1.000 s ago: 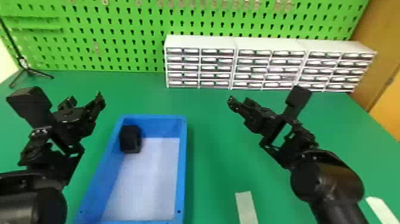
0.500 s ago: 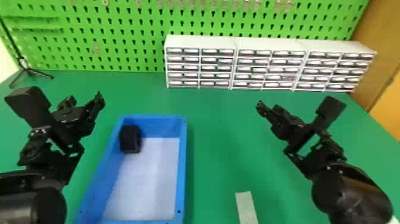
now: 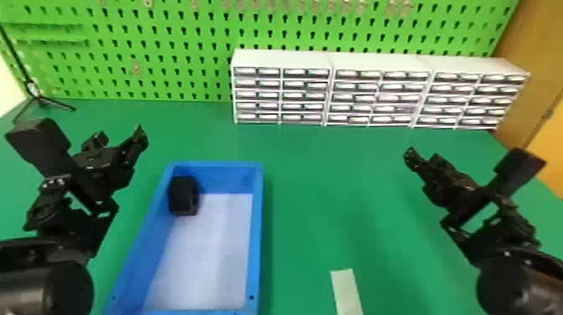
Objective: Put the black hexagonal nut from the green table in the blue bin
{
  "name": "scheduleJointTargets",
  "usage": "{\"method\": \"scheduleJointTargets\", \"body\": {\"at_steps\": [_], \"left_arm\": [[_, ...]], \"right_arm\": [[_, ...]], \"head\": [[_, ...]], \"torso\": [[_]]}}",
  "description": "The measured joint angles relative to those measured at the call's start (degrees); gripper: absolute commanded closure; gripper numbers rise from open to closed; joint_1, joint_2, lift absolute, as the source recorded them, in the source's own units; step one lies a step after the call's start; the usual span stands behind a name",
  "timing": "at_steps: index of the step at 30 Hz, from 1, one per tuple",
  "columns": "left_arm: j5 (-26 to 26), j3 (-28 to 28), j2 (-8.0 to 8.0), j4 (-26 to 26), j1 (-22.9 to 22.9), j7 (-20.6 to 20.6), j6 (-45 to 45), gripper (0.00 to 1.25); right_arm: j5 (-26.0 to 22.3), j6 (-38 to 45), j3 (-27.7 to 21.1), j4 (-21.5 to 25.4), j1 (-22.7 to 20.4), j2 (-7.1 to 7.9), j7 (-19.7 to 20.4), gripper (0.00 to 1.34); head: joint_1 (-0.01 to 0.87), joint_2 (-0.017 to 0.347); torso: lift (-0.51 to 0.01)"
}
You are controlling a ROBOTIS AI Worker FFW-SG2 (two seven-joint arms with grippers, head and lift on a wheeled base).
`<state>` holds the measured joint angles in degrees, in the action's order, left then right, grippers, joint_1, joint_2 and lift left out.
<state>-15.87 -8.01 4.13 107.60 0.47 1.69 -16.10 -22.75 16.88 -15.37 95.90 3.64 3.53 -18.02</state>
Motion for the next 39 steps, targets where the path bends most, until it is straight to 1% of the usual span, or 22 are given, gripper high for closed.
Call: {"method": "scheduleJointTargets", "body": {"at_steps": [6,13,20,30,39], "left_arm": [[-0.2,0.2,0.0,0.0,-0.4,0.2,0.2,0.49],[-0.5,0.0,0.0,0.0,-0.7,0.2,0.2,0.49],[-0.9,-0.3,0.0,0.0,-0.5,0.2,0.4,0.49],[-1.2,-0.5,0.0,0.0,-0.4,0.2,0.5,0.49],[-1.4,-0.2,-0.06,0.0,-0.4,0.2,0.5,0.49]], "right_arm": [[0.3,0.0,-2.3,1.5,-0.9,0.32,0.0,0.52],[0.3,0.0,-2.7,2.5,-1.7,0.72,0.1,0.52],[0.2,0.0,-2.6,2.7,-1.7,0.49,0.1,0.52],[0.2,0.0,-2.3,3.2,-2.1,0.53,0.1,0.52],[0.2,0.0,-3.4,3.9,-2.5,-0.05,0.1,0.52]], "head": [[0.692,0.008],[0.692,0.008],[0.692,0.008],[0.692,0.008],[0.692,0.008]], "torso": [[-0.097],[-0.097],[-0.097],[-0.097],[-0.097]]}}
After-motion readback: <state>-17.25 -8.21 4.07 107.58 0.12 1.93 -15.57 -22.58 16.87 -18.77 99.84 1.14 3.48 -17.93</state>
